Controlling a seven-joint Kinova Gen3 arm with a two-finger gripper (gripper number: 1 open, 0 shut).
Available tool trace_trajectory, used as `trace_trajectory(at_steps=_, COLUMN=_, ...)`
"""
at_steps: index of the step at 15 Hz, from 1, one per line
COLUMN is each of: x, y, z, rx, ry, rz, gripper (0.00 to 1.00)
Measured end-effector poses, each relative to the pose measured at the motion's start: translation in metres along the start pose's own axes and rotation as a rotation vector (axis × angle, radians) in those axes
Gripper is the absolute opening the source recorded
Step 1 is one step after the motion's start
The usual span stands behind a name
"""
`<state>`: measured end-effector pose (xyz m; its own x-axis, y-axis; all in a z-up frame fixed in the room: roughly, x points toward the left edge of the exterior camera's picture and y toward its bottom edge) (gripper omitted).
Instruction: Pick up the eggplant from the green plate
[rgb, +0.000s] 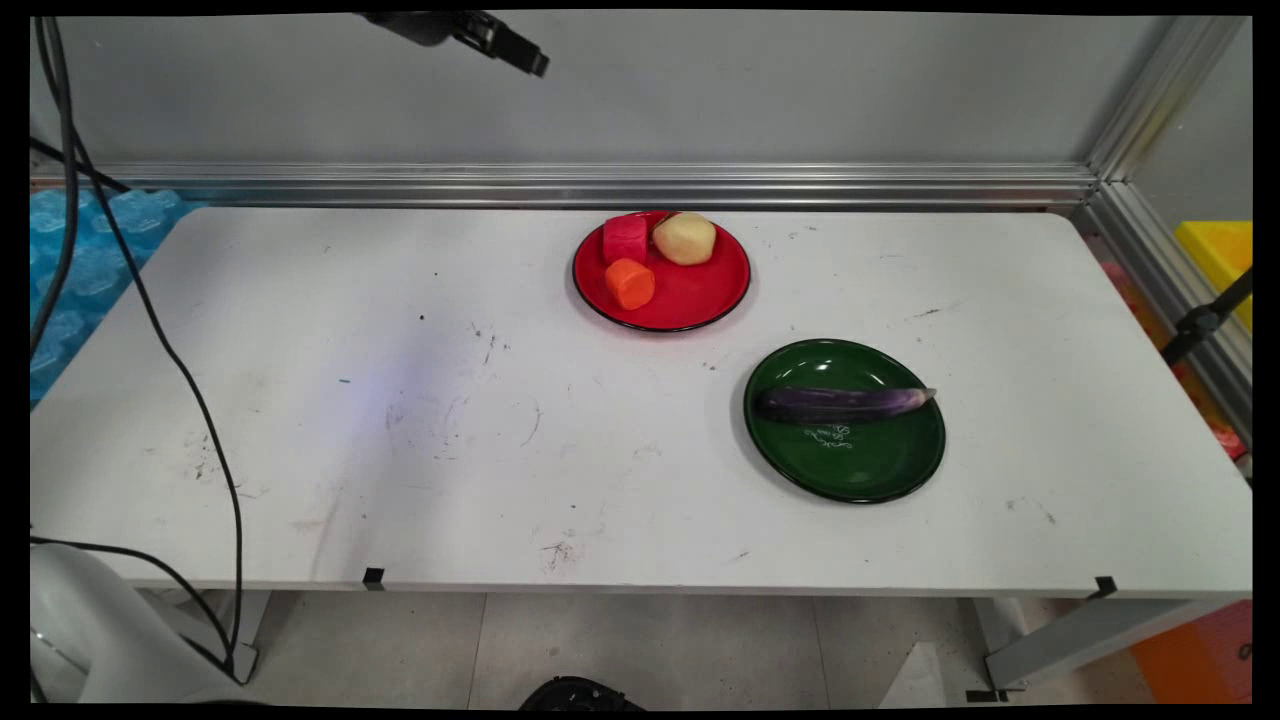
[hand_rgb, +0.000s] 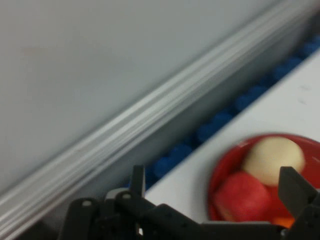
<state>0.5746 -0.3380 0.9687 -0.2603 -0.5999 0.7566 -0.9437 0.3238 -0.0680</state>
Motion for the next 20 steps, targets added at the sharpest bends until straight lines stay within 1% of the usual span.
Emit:
trace_trajectory(at_steps=4, x=-0.002, y=0.034, z=0.006, rx=-0.138, ry=-0.042, rz=0.122, gripper=1.00)
trace_trajectory(at_steps=5, x=-0.002, y=0.042, z=0.007, rx=-0.169, ry=-0.051, rz=0.149, gripper=1.00)
trace_trajectory(at_steps=6, x=-0.002, y=0.048, z=0.008, rx=-0.189, ry=-0.056, rz=0.168, gripper=1.00)
trace_trajectory(at_steps=10, x=-0.002, y=0.086, z=0.017, rx=-0.317, ry=-0.089, rz=0.280, gripper=1.00)
trace_trajectory(at_steps=15, x=-0.002, y=0.133, z=0.038, rx=-0.446, ry=-0.124, rz=0.414, gripper=1.00)
trace_trajectory(at_steps=17, x=-0.002, y=0.148, z=0.046, rx=-0.479, ry=-0.135, rz=0.454, gripper=1.00)
trace_trajectory(at_steps=20, x=0.000, y=0.178, z=0.069, rx=-0.536, ry=-0.153, rz=0.522, gripper=1.00)
